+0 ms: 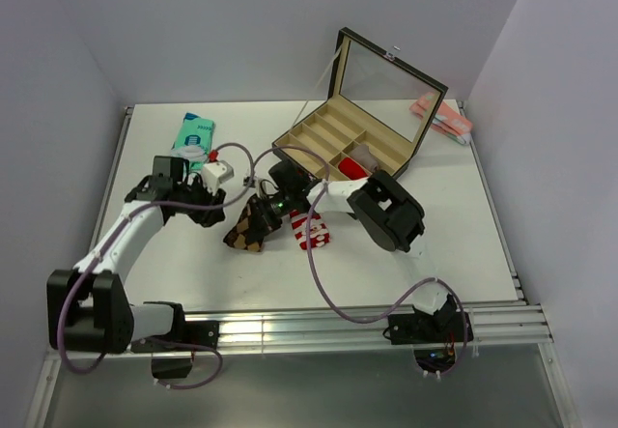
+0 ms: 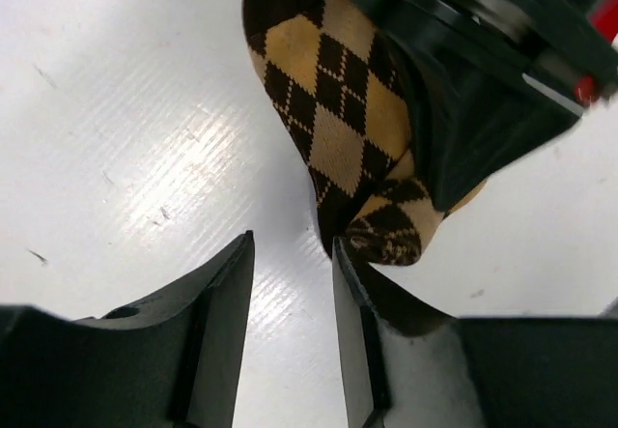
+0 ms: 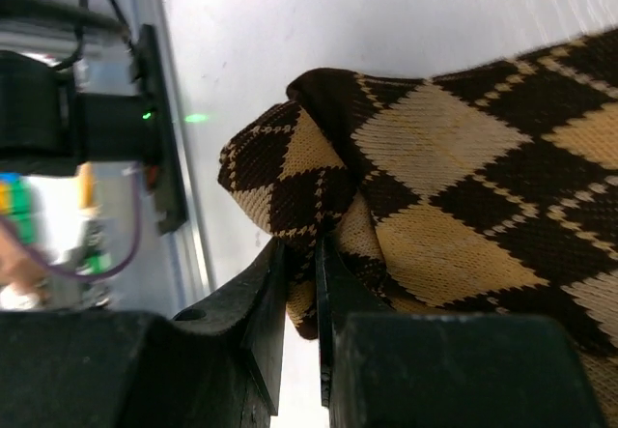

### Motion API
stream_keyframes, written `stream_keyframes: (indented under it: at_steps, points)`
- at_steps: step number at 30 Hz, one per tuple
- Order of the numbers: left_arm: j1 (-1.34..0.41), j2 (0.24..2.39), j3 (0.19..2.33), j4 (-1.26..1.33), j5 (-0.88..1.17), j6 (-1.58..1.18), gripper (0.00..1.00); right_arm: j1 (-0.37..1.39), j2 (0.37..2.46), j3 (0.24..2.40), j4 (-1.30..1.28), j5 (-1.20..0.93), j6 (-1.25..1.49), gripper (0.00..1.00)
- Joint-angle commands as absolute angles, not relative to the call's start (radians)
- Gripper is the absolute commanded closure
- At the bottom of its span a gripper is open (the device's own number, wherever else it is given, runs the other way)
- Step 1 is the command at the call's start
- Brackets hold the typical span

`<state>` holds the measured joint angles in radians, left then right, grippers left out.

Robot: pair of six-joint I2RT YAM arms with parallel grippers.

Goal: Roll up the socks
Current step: Roll the sock at the center of the board.

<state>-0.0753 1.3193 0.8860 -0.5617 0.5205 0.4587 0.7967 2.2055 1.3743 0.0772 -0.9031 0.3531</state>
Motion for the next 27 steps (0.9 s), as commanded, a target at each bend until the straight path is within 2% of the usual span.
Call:
stream_keyframes:
  at_steps: [1, 5, 14, 16, 18, 27]
  points:
    - [-0.132, 1.186, 0.789, -0.473, 0.448, 0.624, 0.56, 0.779, 2.276, 1.391, -0.107, -0.982, 0.382, 0.85]
    - [-0.221, 1.048, 0.689, -0.4, 0.41, 0.708, 0.51, 0.765, 2.312, 1.478, -0.227, -0.96, 0.351, 0.86]
    - [-0.391, 0.91, 0.505, -0.296, 0.327, 0.837, 0.45, 0.753, 2.385, 1.641, -0.409, -0.951, 0.359, 0.85]
    - [-0.416, 0.905, 0.476, -0.282, 0.319, 0.85, 0.44, 0.75, 2.401, 1.661, -0.442, -0.942, 0.36, 0.85]
    - [-0.442, 0.919, 0.447, -0.262, 0.298, 0.859, 0.37, 0.749, 2.416, 1.692, -0.483, -0.937, 0.35, 0.85]
    - [-0.522, 0.943, 0.371, -0.138, 0.249, 0.903, 0.35, 0.739, 2.441, 1.736, -0.535, -0.923, 0.336, 0.86]
